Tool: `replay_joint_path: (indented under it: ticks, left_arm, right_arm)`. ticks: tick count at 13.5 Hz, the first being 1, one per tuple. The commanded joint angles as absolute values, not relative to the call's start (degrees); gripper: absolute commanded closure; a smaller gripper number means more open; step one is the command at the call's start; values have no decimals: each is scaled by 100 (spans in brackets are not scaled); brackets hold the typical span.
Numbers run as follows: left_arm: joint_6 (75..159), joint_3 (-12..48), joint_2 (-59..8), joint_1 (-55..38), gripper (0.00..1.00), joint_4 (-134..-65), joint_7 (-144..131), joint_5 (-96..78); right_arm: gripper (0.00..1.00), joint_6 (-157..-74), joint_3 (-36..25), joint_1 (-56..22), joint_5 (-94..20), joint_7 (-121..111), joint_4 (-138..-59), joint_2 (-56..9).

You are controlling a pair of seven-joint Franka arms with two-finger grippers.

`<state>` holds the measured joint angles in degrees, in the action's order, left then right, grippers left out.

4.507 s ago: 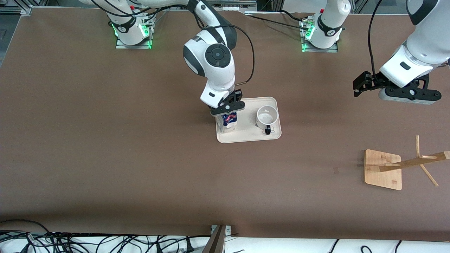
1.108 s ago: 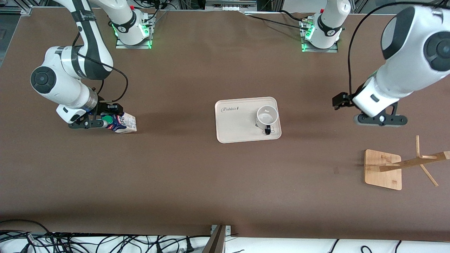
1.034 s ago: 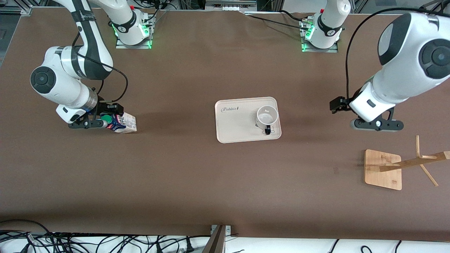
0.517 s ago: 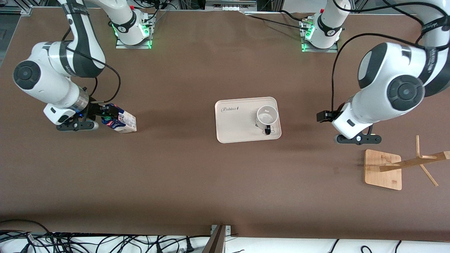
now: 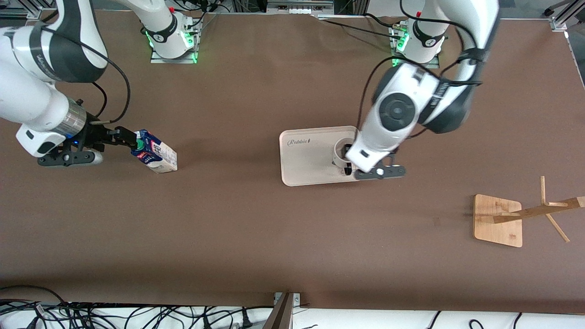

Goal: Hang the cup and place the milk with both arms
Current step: 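Release the carton while the left gripper grasps the mug rim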

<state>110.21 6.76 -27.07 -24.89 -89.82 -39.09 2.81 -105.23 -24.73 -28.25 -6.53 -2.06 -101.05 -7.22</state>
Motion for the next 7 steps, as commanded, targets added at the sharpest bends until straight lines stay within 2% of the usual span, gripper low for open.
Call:
replay_joint_path:
  ticks: [1,4,7]
  left_arm:
    - [11206,606,-2961,-2785,0,-8965,-4507,588]
    - [11241,606,-3207,-2987,0,-9087,-4649,589]
    - [11608,606,-3375,-3155,7,-9385,-4737,589]
  right_arm:
    - [0,-9907,-2443,-2795,-545,-149,-9819,-483]
    - [0,-9555,-2461,-2795,-335,-167,-9598,-440]
    - [0,-9273,-2391,-2681,-158,-220,-9492,-212]
